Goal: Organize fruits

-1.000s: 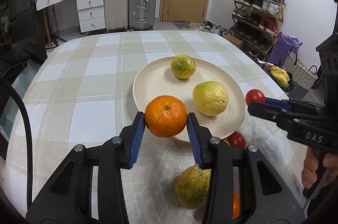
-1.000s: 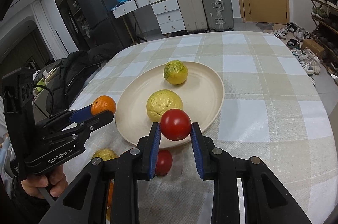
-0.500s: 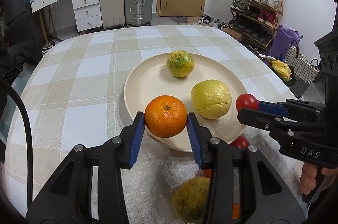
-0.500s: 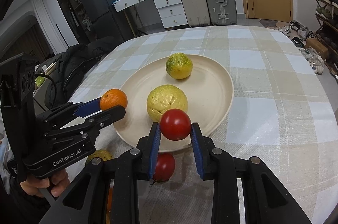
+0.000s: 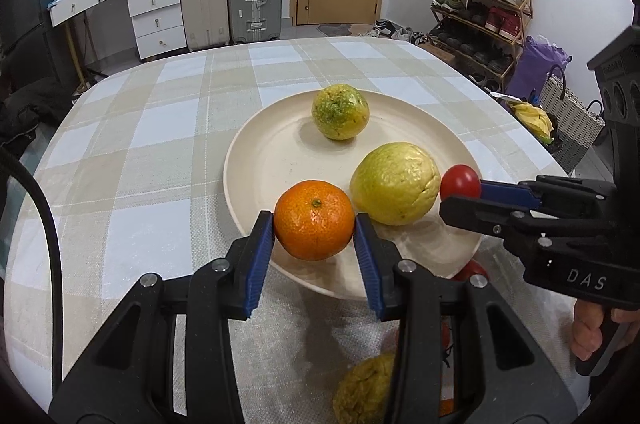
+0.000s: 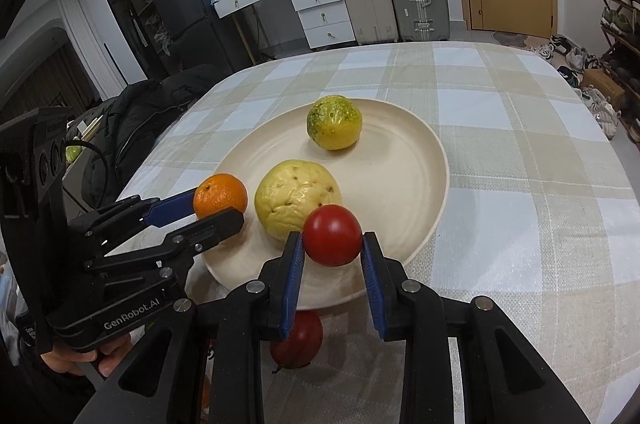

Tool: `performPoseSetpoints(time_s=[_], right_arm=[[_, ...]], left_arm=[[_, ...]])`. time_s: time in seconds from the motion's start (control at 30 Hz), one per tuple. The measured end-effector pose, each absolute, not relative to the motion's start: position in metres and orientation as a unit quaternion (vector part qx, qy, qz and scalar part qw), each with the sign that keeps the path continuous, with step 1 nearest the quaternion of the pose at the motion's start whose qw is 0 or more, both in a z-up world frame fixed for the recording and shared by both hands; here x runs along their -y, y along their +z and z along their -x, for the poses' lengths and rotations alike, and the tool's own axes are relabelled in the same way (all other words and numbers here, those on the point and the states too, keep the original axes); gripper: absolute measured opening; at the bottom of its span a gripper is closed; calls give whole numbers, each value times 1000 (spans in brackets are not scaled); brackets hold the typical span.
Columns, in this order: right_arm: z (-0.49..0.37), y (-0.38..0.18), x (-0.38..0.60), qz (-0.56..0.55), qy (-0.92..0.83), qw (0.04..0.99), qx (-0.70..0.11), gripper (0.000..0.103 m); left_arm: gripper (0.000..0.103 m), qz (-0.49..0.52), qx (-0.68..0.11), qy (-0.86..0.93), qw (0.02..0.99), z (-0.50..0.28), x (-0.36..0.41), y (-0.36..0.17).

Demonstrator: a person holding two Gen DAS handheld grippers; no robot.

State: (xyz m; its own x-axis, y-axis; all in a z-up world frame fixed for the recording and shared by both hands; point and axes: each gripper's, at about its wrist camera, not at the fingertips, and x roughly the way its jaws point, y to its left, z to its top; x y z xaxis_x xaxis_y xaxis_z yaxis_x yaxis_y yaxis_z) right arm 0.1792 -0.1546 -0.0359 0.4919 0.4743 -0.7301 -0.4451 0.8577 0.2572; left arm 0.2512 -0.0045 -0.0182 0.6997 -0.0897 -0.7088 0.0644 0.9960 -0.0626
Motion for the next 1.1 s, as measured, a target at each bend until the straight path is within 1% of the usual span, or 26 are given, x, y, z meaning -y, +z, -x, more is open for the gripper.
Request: performPoseSetpoints(time_s=[0.43, 0.63, 0.67, 0.7, 0.77, 0.83, 0.87, 0.9, 0.93, 0.97, 1.0, 1.07, 1.1], right_arm=[[-198, -39, 159, -18, 254, 867, -428, 30], [-200, -38, 166, -42, 256, 865, -429, 31], [-198, -37, 167, -42, 255, 866, -428, 34], [-196, -35, 167, -41, 256, 867, -425, 42], [-188, -31, 168, -35, 258, 873, -412, 53], [-180, -26, 168, -23, 246, 881, -403, 59], [-176, -24, 169, -21, 244, 883, -401, 67], [-172, -23, 171, -21, 244, 883, -400, 78], [-168, -22, 172, -22, 244, 884, -398, 84], [-164, -20, 175, -24, 243, 885, -395, 94], [-160, -18, 177, -25, 239, 888, -391, 99], [-151, -14, 182, -28, 232, 895, -380, 102], [-146, -12, 184, -30, 230, 897, -377, 103]], left_arm=[[38, 20, -391, -47, 919, -259, 6, -21], [38, 8, -386, -43, 921, -255, 8, -21], [39, 9, -385, -42, 922, -254, 7, -21], [40, 12, -381, -43, 923, -251, 6, -19], [53, 17, -374, -45, 926, -245, 5, -15], [75, 19, -360, -41, 932, -235, 2, -8], [78, 22, -351, -40, 935, -228, 1, -3], [83, 24, -343, -40, 938, -222, -1, 0], [85, 27, -339, -39, 940, -215, -2, 3], [85, 29, -336, -39, 941, -209, -4, 6], [86, 30, -334, -38, 941, -203, -6, 9], [93, 33, -329, -37, 943, -190, -9, 15], [103, 33, -326, -36, 944, -183, -10, 18]])
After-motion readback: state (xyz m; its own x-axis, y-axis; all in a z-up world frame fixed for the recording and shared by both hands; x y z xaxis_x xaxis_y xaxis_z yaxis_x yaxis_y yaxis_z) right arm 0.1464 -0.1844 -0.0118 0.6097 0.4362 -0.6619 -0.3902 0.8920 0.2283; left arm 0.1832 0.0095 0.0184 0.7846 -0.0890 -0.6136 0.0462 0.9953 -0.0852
